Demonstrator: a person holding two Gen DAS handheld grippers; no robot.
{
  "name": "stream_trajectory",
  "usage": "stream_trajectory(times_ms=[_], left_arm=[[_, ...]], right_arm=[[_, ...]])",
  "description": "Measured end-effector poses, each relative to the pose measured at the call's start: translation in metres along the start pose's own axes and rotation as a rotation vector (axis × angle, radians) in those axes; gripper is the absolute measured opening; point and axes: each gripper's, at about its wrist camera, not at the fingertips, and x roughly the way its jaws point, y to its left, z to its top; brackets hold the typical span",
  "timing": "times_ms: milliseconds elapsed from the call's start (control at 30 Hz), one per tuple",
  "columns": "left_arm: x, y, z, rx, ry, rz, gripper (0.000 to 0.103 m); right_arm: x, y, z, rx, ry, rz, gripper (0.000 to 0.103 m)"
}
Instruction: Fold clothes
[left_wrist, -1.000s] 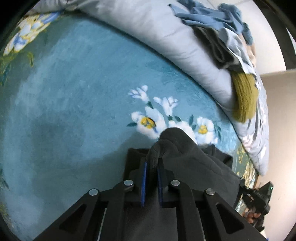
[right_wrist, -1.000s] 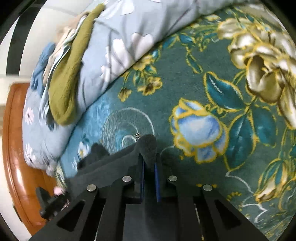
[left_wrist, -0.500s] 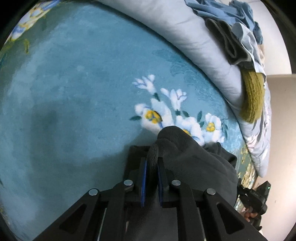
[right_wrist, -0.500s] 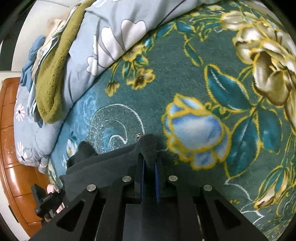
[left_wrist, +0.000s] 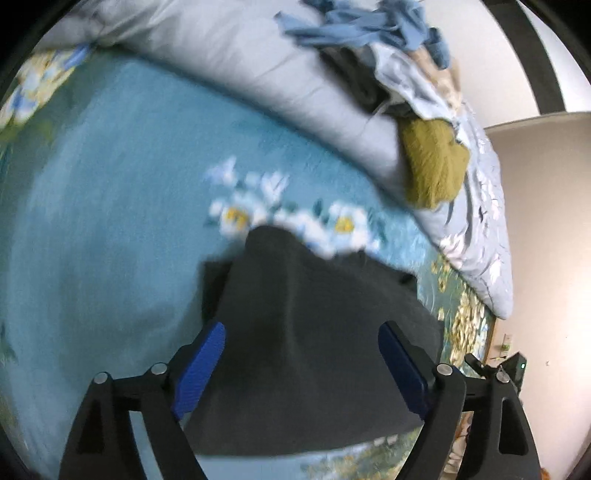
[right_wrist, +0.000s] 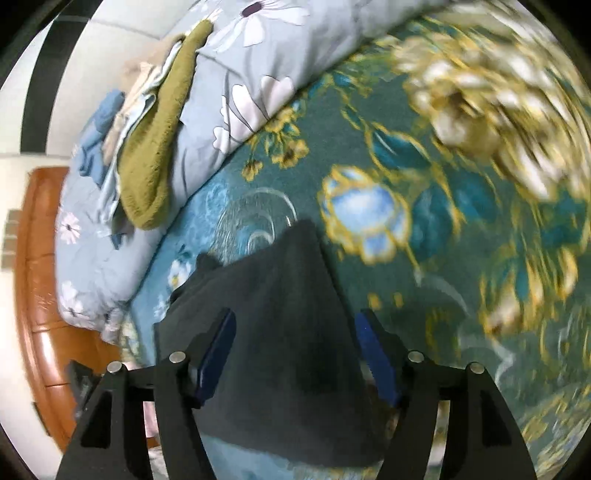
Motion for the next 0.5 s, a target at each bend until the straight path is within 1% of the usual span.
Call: stream_trajectory(times_ms=[67, 167, 233, 300, 400, 500], left_arm=[[0.003, 0.012, -0.017, -0.028, 0.013, 0.013, 0.088], [0.002, 0.039, -0.043, -0.101, 0.022, 0.029, 0.088], [0.004, 0.055, -0.056, -0.137, 0.019, 0.038, 0.088], [0.009, 0.068, -0.068, -0.163, 0.030, 0.043, 0.088], [0.021, 0.078, -0.077, -0.183, 0.039, 0.008, 0.088], [0.037, 0.078, -0.077, -0.171, 0.052, -0.042, 0.088]], right_arm=[[-0.007, -0.014, -0.020, 0.041, -0.004, 0.010, 0.070], [-0.010, -0.045, -0.056, 0.155, 0.007, 0.029, 0.070], [-0.006, -0.063, -0.078, 0.221, 0.003, 0.035, 0.070], [0.000, -0.078, -0.092, 0.288, 0.002, 0.066, 0.070], [0.014, -0.091, -0.105, 0.355, -0.004, 0.134, 0.070], [0.028, -0.093, -0.106, 0.382, -0.015, 0.204, 0.070]])
